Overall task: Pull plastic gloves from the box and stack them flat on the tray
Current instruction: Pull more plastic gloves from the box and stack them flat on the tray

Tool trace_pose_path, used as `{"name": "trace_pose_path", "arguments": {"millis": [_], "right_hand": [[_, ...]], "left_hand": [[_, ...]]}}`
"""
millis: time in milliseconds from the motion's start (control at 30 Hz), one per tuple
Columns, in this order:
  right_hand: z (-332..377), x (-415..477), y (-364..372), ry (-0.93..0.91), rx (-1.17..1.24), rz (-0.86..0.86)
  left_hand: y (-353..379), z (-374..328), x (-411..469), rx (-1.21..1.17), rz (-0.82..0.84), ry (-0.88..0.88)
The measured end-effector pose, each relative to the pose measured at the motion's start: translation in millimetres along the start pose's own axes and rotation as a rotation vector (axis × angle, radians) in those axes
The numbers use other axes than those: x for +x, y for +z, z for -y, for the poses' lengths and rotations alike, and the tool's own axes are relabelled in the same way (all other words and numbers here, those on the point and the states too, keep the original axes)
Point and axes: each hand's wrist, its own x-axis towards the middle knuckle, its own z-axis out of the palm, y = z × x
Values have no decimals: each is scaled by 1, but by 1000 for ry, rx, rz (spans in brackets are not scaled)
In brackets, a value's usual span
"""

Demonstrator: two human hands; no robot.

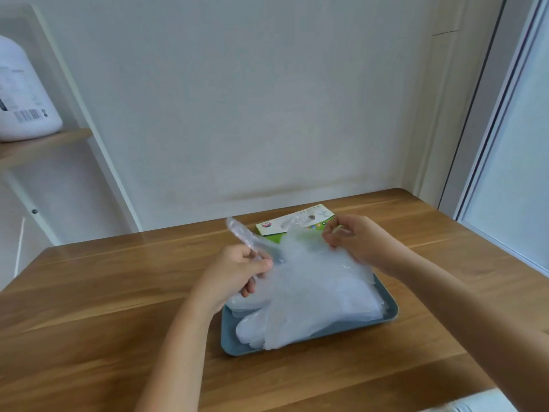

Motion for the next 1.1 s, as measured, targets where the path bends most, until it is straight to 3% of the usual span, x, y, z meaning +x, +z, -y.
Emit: {"name": "trace_pose_path", "arguments": {"millis": [100, 267, 333, 400, 500, 567, 667, 833, 933, 1033, 1100], "right_hand": [[-23, 0, 0, 24, -180, 63], [-42, -1, 5, -39, -275, 38], [-45, 0, 6, -46, -302, 53], [-49, 1, 7, -54, -323, 38], [-54, 3, 7, -59, -303, -10], [-56, 4, 10, -56, -297, -12], [-58, 3, 15, -49, -293, -10], [-57, 2, 16, -54, -408, -27], [-53, -5, 15, -226, -650, -133], [-46, -14, 23, -436, -796, 98], [-49, -23, 29, -418, -943, 309]], "left_hand": [[3, 6, 2, 174, 54, -68], [-8, 13, 6, 409, 37, -192], [-15, 16, 4, 500, -84, -226], [-16, 16, 0, 544, -327, -173], [1, 2, -7, 504, -554, 157], [24, -9, -7, 433, -447, 316], [61, -11, -7, 484, -114, 395], [86, 14, 5, 873, 220, 226], [84, 30, 14, 942, 314, 142], [84, 40, 17, 995, 347, 168], [85, 42, 17, 1008, 340, 184]]}}
